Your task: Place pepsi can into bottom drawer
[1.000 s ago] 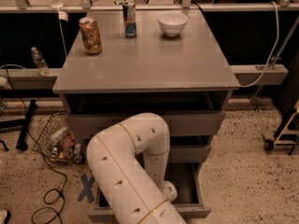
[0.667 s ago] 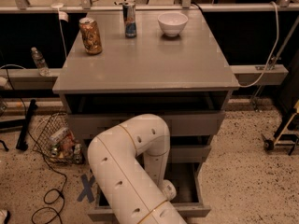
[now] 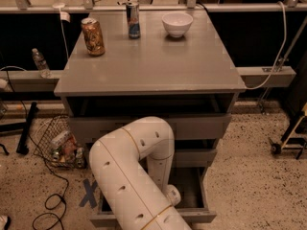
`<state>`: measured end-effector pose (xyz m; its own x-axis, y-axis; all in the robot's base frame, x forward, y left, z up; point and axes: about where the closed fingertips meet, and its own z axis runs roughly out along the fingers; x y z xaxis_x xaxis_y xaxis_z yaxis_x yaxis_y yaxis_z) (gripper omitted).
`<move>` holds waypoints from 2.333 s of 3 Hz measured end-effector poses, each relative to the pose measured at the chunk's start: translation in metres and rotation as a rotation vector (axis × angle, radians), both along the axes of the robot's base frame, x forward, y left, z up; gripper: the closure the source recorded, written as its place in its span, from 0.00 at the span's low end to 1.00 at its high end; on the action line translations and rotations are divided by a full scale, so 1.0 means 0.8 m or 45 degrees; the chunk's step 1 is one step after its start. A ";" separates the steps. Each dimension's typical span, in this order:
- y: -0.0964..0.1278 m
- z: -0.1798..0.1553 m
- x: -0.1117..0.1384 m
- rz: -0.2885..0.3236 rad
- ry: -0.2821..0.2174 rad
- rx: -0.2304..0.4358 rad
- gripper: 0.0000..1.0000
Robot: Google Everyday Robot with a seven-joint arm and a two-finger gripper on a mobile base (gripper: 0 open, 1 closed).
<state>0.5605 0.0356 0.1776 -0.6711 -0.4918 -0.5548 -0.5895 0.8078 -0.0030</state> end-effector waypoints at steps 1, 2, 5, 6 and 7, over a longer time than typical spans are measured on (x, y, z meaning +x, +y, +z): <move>0.001 -0.001 0.000 0.001 0.000 0.002 0.21; 0.002 -0.001 0.000 0.001 0.000 0.003 0.01; -0.042 0.039 0.024 -0.145 -0.076 0.241 0.00; -0.091 0.067 0.032 -0.251 -0.126 0.356 0.00; -0.132 0.107 0.033 -0.335 -0.207 0.428 0.00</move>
Offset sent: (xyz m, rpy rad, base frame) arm 0.0000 0.0006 -0.0003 0.0008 0.0000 0.0003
